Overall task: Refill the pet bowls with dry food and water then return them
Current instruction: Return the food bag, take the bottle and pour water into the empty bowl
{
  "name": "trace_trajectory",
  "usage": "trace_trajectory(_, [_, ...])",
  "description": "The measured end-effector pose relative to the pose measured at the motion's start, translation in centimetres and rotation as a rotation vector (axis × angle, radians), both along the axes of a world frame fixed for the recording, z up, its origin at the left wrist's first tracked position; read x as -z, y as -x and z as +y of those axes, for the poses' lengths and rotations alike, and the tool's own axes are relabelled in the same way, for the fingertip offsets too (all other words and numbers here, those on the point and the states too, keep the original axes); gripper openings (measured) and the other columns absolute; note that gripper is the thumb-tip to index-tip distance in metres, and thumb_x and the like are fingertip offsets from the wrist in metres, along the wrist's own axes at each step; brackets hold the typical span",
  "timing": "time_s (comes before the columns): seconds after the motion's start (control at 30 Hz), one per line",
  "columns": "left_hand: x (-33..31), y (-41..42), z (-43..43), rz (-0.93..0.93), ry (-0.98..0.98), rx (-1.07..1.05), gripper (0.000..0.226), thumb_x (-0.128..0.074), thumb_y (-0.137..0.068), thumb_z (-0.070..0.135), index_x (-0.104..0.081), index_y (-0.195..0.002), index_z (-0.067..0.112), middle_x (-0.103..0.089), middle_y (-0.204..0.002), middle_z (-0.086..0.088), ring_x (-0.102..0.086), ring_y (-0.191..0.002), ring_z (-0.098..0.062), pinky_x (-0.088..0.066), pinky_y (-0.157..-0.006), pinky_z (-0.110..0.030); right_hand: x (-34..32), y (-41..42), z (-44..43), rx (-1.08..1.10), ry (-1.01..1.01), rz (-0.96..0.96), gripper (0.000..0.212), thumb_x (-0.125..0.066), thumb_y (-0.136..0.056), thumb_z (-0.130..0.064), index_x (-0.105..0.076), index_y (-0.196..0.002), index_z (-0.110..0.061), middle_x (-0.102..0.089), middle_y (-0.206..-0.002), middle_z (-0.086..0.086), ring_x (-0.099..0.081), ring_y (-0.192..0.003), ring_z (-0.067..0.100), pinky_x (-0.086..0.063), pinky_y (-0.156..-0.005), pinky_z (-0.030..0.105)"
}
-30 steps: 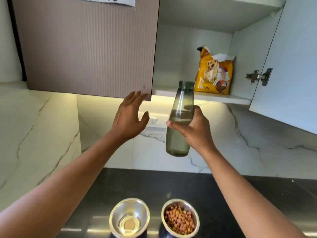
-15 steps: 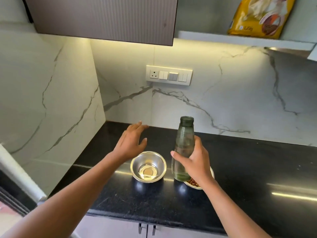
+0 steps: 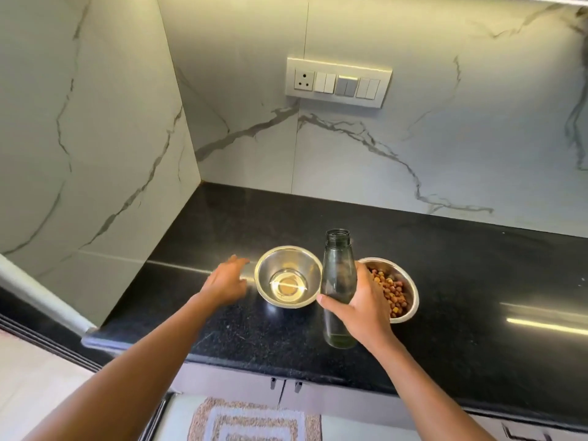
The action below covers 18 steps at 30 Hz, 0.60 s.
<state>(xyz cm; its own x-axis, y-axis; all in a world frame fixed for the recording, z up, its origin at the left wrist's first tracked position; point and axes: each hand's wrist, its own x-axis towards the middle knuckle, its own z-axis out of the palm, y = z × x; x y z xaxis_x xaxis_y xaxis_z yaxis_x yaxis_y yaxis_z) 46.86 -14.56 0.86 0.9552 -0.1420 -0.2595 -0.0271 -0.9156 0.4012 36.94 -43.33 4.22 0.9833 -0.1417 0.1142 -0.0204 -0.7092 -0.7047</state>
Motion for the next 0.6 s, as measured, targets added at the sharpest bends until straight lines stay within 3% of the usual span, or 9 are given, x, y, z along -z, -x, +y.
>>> trace_trajectory(0.1, [2.2, -0.1, 0.2, 0.142, -0.128, 0.130, 0.062, -0.067, -0.090, 0.025, -0.047, -0.148, 0.021, -0.028, -0.164, -0.023, -0.035, -0.149, -0.037, -0.041, -0.115, -0.050, 0.3, 0.0, 0.5, -0.022, 0.072, 0.062, 0.070, -0.079, -0.062, -0.071, -0.037, -0.114, -0.052, -0.055, -0.100, -0.027, -0.054, -0.087, -0.004, -0.035, -0.071, 0.014])
trace_trajectory(0.2, [3.6, -0.5, 0.8, 0.202, -0.292, 0.227, 0.095, -0.079, -0.084, 0.043, -0.026, -0.160, 0.023, -0.005, -0.169, -0.024, -0.020, -0.155, -0.041, -0.038, -0.118, -0.051, 0.5, -0.1, 0.6, -0.050, 0.151, 0.146, 0.066, -0.078, -0.061, -0.073, -0.034, -0.106, -0.056, -0.055, -0.097, -0.029, -0.055, -0.087, -0.005, -0.039, -0.069, 0.020])
trace_trajectory(0.37, [3.0, -2.1, 1.5, 0.255, -0.379, 0.353, 0.117, -0.091, -0.072, 0.029, -0.018, -0.163, 0.028, -0.002, -0.168, -0.026, -0.018, -0.154, -0.045, -0.037, -0.118, -0.054, 0.8, -0.6, 0.5, -0.079, 0.251, 0.302, 0.069, -0.077, -0.058, -0.074, -0.041, -0.110, -0.046, -0.059, -0.106, -0.020, -0.060, -0.097, 0.009, -0.052, -0.079, 0.038])
trace_trajectory(0.5, [3.3, -2.4, 1.7, 0.234, -0.428, 0.393, 0.126, -0.094, -0.070, 0.024, -0.011, -0.164, 0.028, -0.002, -0.168, -0.027, -0.018, -0.154, -0.045, -0.039, -0.117, -0.052, 0.5, -1.0, 0.6, -0.113, 0.283, 0.427, 0.084, -0.077, -0.056, -0.074, -0.046, -0.125, -0.037, -0.061, -0.109, -0.016, -0.062, -0.097, 0.010, -0.058, -0.085, 0.042])
trace_trajectory(0.6, [3.7, -2.3, 1.7, 0.207, -0.429, 0.393, 0.127, -0.094, -0.069, 0.022, -0.010, -0.164, 0.028, 0.000, -0.168, -0.028, -0.016, -0.154, -0.046, -0.040, -0.116, -0.053, 0.3, -1.3, 0.8, -0.136, 0.315, 0.492, 0.085, -0.078, -0.056, -0.073, -0.049, -0.125, -0.033, -0.064, -0.107, -0.012, -0.065, -0.093, 0.012, -0.060, -0.083, 0.043])
